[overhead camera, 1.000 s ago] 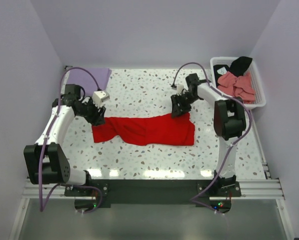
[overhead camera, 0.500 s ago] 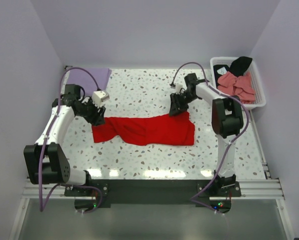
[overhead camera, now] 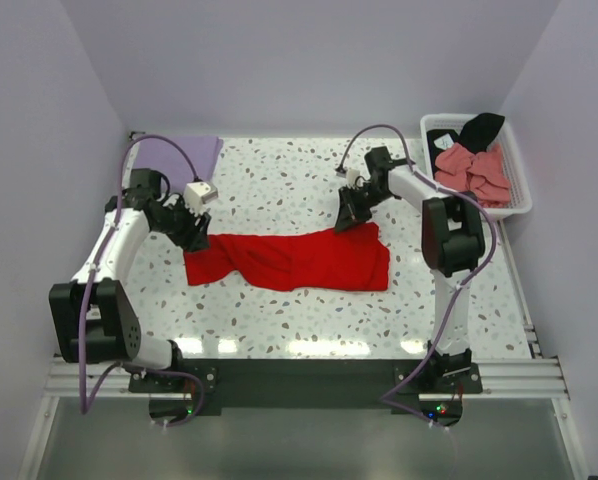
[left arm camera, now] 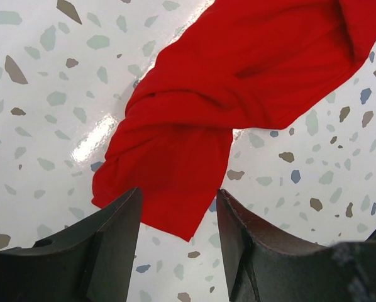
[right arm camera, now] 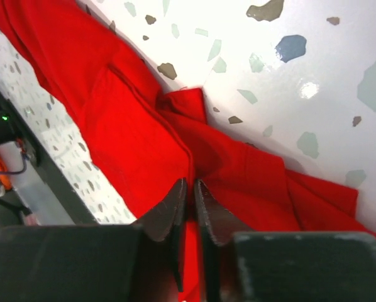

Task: Fold and stack the t-shirts
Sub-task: Flatten the tshirt out

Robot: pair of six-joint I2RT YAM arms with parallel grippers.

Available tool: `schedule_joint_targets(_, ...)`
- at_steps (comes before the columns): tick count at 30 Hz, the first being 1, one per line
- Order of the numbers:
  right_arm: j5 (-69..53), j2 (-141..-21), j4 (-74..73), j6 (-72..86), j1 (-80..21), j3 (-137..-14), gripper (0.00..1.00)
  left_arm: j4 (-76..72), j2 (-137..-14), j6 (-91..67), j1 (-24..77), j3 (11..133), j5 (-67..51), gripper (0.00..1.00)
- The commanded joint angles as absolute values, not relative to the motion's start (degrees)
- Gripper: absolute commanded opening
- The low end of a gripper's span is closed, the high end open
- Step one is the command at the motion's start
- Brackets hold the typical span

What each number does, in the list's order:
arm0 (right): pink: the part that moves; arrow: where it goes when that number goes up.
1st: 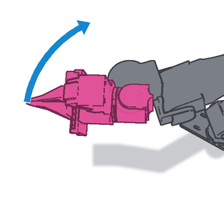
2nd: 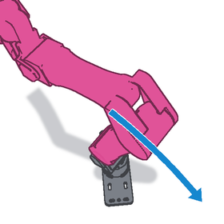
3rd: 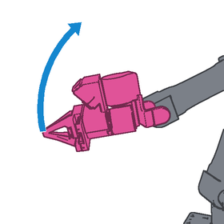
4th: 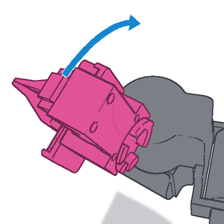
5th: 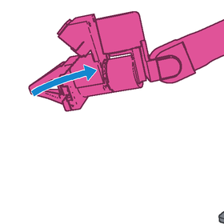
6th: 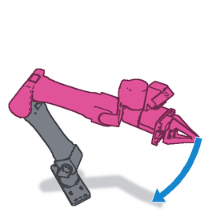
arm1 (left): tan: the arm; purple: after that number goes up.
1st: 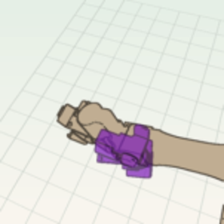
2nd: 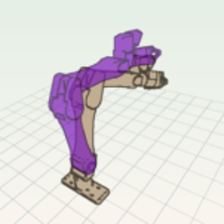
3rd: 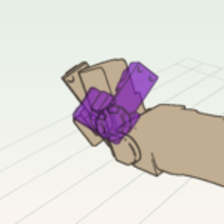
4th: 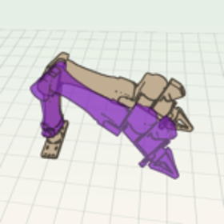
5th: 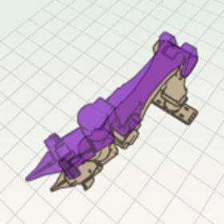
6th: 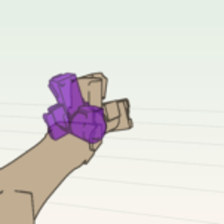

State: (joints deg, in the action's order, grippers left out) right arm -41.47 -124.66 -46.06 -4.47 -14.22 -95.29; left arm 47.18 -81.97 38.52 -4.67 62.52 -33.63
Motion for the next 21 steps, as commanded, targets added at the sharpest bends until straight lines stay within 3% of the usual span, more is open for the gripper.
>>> schedule_joint_targets(1,-45.3,-123.7,-46.0,-2.7,-14.3,-97.7,0.0,45.3,-83.2,37.3,-6.0,64.9,-34.0,0.56)
schedule_joint_targets(8,-49.5,-113.7,-58.2,-18.8,-12.6,-98.5,0.0,43.8,-91.2,38.7,-8.4,70.2,-31.4,0.57)
schedule_joint_targets(17,-48.2,-100.3,-68.9,-27.6,-3.8,-102.0,0.0,44.9,-101.2,43.7,-9.5,75.9,-32.8,0.72)
schedule_joint_targets(21,-46.1,-97.1,-70.4,-30.0,-3.7,-97.8,0.0,45.1,-104.1,45.7,-8.7,74.7,-33.4,0.73)
